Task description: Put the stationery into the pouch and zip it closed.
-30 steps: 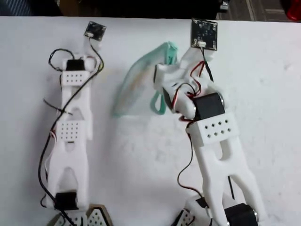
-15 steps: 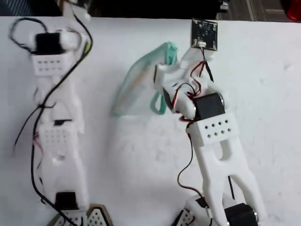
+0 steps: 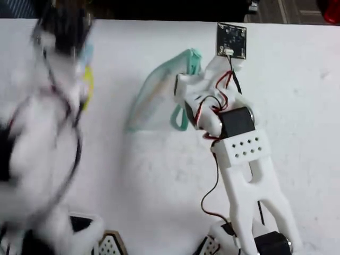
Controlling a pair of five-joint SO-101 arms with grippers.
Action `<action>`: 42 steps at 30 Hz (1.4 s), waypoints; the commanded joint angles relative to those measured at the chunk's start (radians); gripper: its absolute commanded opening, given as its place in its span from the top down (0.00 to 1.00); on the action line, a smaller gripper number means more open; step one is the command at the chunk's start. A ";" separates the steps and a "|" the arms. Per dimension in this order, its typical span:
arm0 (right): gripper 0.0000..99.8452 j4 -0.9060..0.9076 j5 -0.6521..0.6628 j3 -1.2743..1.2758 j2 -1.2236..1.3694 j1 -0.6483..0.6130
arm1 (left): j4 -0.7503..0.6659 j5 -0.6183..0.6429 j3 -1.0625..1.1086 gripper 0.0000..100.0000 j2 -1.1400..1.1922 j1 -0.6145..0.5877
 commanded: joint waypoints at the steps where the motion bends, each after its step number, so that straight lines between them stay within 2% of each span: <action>1: 0.98 0.048 0.005 -0.068 -0.088 -0.025 | -0.104 -0.002 0.256 0.98 -0.421 0.105; 5: 0.98 0.081 0.005 -0.121 -0.165 -0.031 | -0.170 0.109 0.537 0.98 -0.627 0.243; 7: 0.98 0.082 0.011 -0.127 -0.174 -0.030 | -0.193 0.124 0.709 0.98 -0.674 0.321; 10: 0.98 0.077 0.091 -0.126 -0.173 -0.027 | -0.235 0.104 0.970 0.98 -0.717 0.414; 12: 0.98 0.081 0.120 -0.124 -0.173 -0.031 | -0.284 0.043 1.120 0.98 -0.745 0.456; 18: 0.98 0.079 0.124 -0.127 -0.174 -0.033 | -0.511 0.011 1.461 0.98 -0.816 0.622; 26: 0.98 0.116 0.130 -0.150 -0.194 0.005 | -0.686 0.015 1.697 0.98 -0.831 0.639; 30: 0.98 0.113 0.126 -0.155 -0.179 -0.018 | -0.703 0.055 1.712 0.98 -0.831 0.657; 34: 0.98 0.119 0.124 -0.155 -0.148 -0.077 | -0.770 0.084 1.722 0.98 -0.826 0.734; 37: 0.98 0.119 0.123 -0.155 -0.148 -0.076 | -0.827 0.094 1.763 0.98 -0.826 0.769; 39: 0.98 0.119 0.123 -0.155 -0.150 -0.074 | -0.850 0.146 1.800 0.97 -0.826 0.768; 40: 0.98 0.119 0.123 -0.155 -0.150 -0.073 | -0.852 0.172 1.815 0.95 -0.826 0.769; 42: 0.98 0.119 0.123 -0.155 -0.150 -0.073 | -0.836 0.239 1.834 0.85 -0.831 0.768</action>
